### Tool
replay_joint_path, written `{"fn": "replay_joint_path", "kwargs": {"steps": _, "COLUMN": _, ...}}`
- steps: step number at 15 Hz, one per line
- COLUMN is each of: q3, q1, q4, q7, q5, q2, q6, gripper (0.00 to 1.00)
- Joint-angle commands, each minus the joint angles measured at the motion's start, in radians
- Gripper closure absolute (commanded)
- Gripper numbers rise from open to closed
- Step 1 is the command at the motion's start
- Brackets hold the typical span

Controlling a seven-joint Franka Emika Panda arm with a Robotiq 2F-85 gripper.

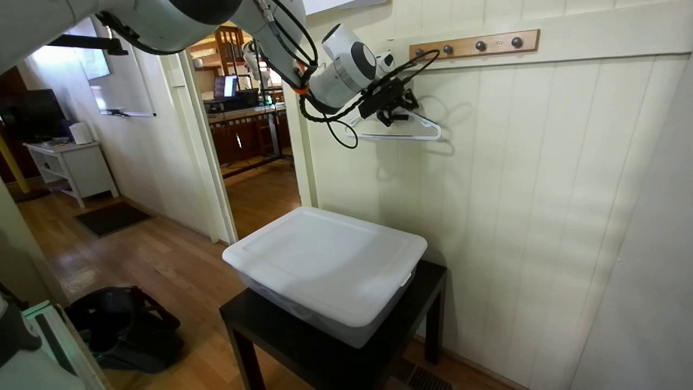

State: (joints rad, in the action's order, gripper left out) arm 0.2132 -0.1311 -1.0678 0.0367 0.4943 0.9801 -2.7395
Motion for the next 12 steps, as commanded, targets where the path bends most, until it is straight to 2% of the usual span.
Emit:
{"fn": "replay_joint_path", "kwargs": {"steps": 1, "q3": 0.049, "q1": -0.044, "q4": -0.017, "q7": 0.017, "q5": -0.002, "q2": -0.038, "q6": -0.01, "gripper": 1.0}}
{"fn": "replay_joint_path", "kwargs": {"steps": 8, "q3": 0.131, "q1": -0.124, "q4": -0.054, "q7": 0.088, "q5": 0.029, "q2": -0.091, "q6": -0.011, "gripper": 1.0}}
{"fn": "replay_joint_path", "kwargs": {"steps": 12, "q3": 0.212, "q1": -0.193, "q4": -0.097, "q7": 0.191, "q5": 0.071, "q2": -0.12, "q6": -0.01, "gripper": 1.0}}
